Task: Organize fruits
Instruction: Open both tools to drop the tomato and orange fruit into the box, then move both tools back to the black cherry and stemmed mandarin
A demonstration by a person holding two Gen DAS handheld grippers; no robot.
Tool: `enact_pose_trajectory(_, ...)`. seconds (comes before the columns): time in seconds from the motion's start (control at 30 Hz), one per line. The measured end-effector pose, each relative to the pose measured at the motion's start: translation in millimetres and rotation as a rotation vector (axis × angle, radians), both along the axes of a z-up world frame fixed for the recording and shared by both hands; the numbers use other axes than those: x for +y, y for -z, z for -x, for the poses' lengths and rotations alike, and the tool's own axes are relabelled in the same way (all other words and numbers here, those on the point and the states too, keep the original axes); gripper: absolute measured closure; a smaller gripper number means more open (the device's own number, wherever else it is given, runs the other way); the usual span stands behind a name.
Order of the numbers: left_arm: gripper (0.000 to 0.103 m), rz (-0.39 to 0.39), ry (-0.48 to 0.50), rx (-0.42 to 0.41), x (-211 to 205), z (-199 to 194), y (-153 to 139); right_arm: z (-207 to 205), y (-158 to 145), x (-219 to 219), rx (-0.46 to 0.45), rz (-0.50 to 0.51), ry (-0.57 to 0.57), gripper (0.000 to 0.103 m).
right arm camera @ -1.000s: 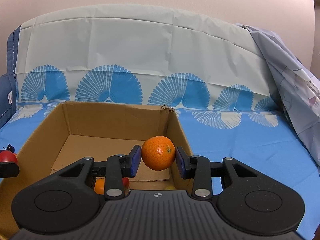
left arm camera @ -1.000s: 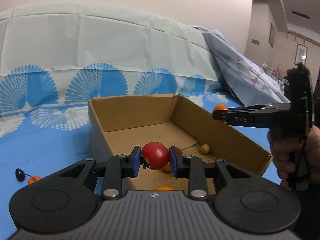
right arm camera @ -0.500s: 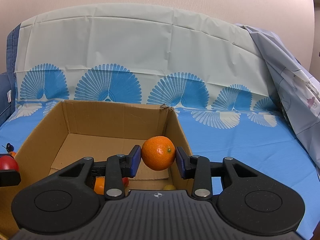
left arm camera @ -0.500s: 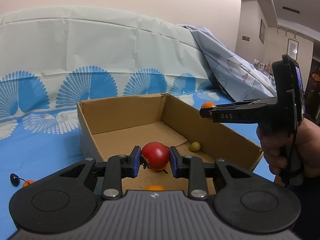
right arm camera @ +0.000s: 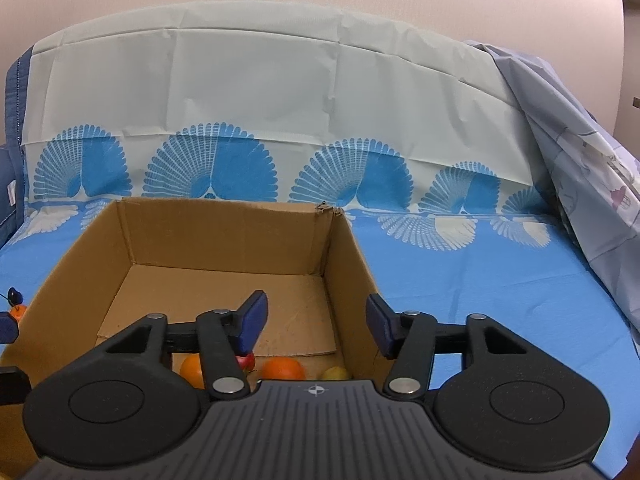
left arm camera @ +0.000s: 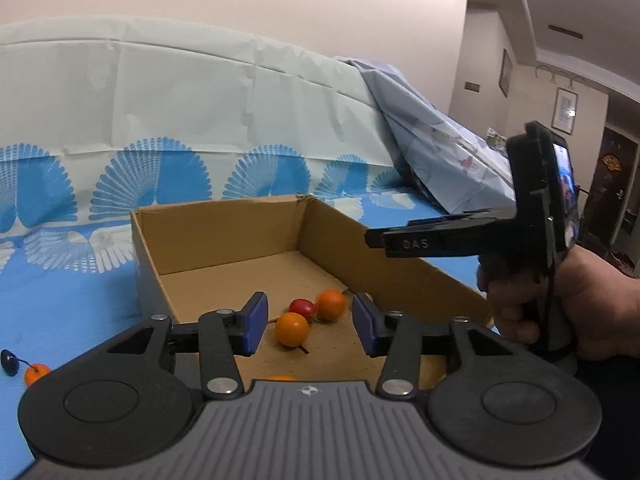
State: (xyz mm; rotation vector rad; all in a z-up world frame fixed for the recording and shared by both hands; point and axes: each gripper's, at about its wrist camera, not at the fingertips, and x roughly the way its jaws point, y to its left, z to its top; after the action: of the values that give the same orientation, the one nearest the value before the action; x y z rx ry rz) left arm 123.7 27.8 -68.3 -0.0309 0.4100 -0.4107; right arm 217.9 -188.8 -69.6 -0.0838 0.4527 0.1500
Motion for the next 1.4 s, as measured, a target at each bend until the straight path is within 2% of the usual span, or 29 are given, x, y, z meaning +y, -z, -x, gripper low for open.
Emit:
enact_pose_trajectory(0.13, 0.053, -0.025, -0.057, -0.069, 2, 7, 0, 2, 0, 2, -0.005, 0.001, 0.006, 0.043)
enact_pose_trajectory(0.2, 0.064, -0.060, -0.094, -0.127, 4, 13, -2, 3, -1, 2, -0.013, -0.006, 0.015, 0.043)
enact_pose_trajectory(0.3, 0.071, -0.075, -0.162, -0.167, 15, 21, -8, 8, -5, 1, -0.036, -0.033, 0.035, 0.043)
enact_pose_trajectory(0.37, 0.071, -0.061, -0.204, -0.148, 28, 23, -15, 13, -10, -1, -0.056, -0.065, 0.051, 0.043)
enact_pose_trajectory(0.43, 0.071, 0.005, -0.228, -0.106, 46, 21, -23, 18, -14, -1, -0.079, -0.099, 0.064, 0.045)
enact_pose_trajectory(0.5, 0.075, 0.032, -0.266, -0.060, 66, 16, -34, 23, -18, -1, -0.105, -0.132, 0.066, 0.061)
enact_pose_trajectory(0.53, 0.077, 0.008, -0.283, -0.062, 74, 16, -40, 25, -20, 0, -0.114, -0.146, 0.064, 0.070)
enact_pose_trajectory(0.57, 0.077, -0.018, -0.298, -0.073, 82, 17, -48, 27, -21, 1, -0.122, -0.161, 0.062, 0.073)
enact_pose_trajectory(0.73, 0.077, -0.042, -0.381, -0.098, 125, 30, -71, 36, -28, 11, -0.145, -0.229, 0.038, 0.074)
enact_pose_trajectory(0.8, 0.077, -0.038, -0.413, -0.069, 135, 37, -59, 38, -29, 18, -0.139, -0.247, 0.021, 0.074)
enact_pose_trajectory(0.83, 0.077, -0.028, -0.439, -0.026, 138, 40, -49, 39, -30, 22, -0.137, -0.254, 0.013, 0.074)
enact_pose_trajectory(0.87, 0.078, -0.018, -0.449, 0.004, 139, 40, -51, 40, -30, 26, -0.134, -0.263, 0.002, 0.073)
enact_pose_trajectory(0.93, 0.078, 0.022, -0.436, -0.073, 142, 54, -57, 42, -31, 37, -0.125, -0.278, -0.030, 0.073)
enact_pose_trajectory(0.97, 0.077, 0.050, -0.424, -0.080, 145, 57, -59, 43, -31, 43, -0.119, -0.282, -0.051, 0.073)
enact_pose_trajectory(1.2, 0.077, 0.203, -0.555, -0.020, 178, 58, -59, 50, -31, 94, -0.090, -0.279, -0.224, 0.074)
enact_pose_trajectory(1.3, 0.077, 0.192, -0.566, -0.019, 183, 63, -62, 56, -31, 114, -0.080, -0.300, -0.286, 0.080)
enact_pose_trajectory(1.4, 0.077, 0.171, -0.572, -0.023, 187, 66, -64, 62, -31, 136, -0.065, -0.302, -0.362, 0.081)
